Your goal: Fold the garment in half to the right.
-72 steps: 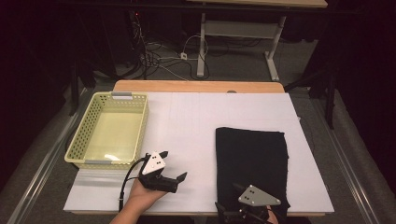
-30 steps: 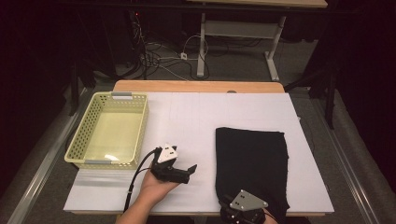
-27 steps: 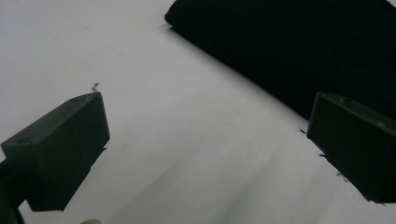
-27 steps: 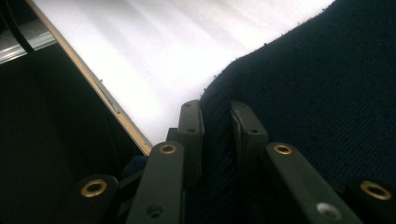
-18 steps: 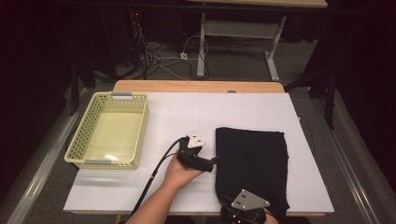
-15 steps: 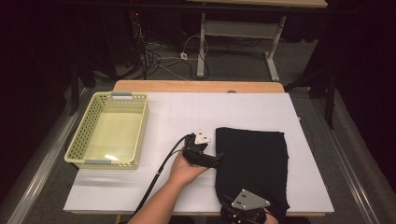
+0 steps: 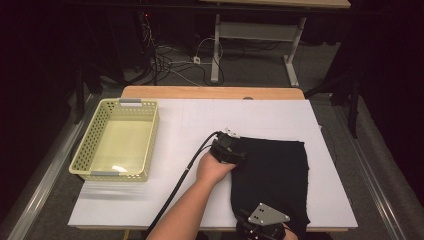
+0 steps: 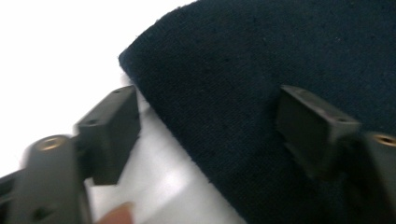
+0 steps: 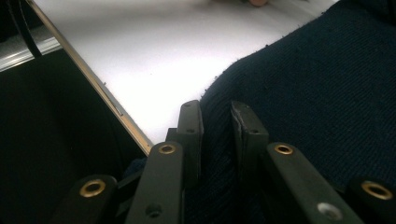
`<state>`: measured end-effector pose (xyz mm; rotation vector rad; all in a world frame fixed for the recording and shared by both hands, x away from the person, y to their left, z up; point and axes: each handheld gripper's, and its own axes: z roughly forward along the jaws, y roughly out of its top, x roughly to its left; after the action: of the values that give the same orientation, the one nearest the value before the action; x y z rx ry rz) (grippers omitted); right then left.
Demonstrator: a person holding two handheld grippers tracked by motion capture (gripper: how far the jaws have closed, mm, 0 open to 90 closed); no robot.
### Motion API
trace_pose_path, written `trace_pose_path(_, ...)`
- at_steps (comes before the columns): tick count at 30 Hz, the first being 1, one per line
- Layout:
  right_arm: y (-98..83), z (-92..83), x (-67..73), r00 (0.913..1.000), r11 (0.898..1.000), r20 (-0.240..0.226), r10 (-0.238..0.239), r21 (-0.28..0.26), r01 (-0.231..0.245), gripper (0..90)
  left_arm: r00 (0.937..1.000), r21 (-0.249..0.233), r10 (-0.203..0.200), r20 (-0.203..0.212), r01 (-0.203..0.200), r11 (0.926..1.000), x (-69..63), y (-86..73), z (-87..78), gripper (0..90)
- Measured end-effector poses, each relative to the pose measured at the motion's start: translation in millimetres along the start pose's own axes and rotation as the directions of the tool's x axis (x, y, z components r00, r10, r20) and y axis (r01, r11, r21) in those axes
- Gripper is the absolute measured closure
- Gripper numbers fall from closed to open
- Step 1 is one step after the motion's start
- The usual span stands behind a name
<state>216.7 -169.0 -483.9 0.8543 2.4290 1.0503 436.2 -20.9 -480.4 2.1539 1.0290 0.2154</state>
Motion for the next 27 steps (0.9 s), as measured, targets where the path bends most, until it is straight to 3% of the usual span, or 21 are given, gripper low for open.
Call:
trace_pose_path(4, 0.0, 0.0, 0.5, 1.0, 1.0, 0.001, -0.003, -0.001, 0.003, 76.8, 0.9997, -0.02, -0.005, 0.024, 0.005, 0.9998, -4.5, -0.3, -0.2, 45.5)
trace_pose_path(7, 0.0, 0.2, 0.6, 1.0, 1.0, 0.002, -0.009, -0.008, 0.009, 76.8, 0.9962, -0.037, -0.017, 0.085, 0.02, 0.9991, -6.0, -2.2, 0.5, 64.9)
trace_pose_path(9, -0.1, 0.1, 1.1, 1.0, 1.0, 0.004, -0.009, -0.011, 0.009, 77.0, 0.9963, -0.047, -0.005, 0.085, 0.009, 0.9989, -6.5, -3.1, -0.1, 70.2)
trace_pose_path(14, 2.2, 0.0, 1.2, 0.9999, 1.0, 0.001, -0.012, -0.013, 0.012, 77.1, 0.9985, -0.066, 0.021, 0.05, -0.018, 0.9977, -8.4, -3.3, -2.5, 73.4)
trace_pose_path(18, 6.7, 0.7, -2.0, 0.9999, 1.0, -0.012, 0.005, -0.029, -0.005, 77.2, 0.9987, -0.096, -0.009, 0.05, 0.013, 0.9953, -2.6, -1.8, -6.0, 73.8)
trace_pose_path(21, 11.5, 4.8, -4.0, 0.9997, 0.999, -0.021, 0.014, -0.032, -0.015, 77.3, 0.9997, -0.105, 0.001, 0.023, 0.001, 0.9944, 1.7, -0.8, -11.4, 73.9)
trace_pose_path(27, 31.0, 19.2, -0.8, 0.9996, 0.998, -0.027, -0.003, -0.058, 0.001, 77.8, 0.9992, -0.124, -0.017, -0.037, 0.012, 0.9923, 26.6, -1.6, -29.4, 74.0)
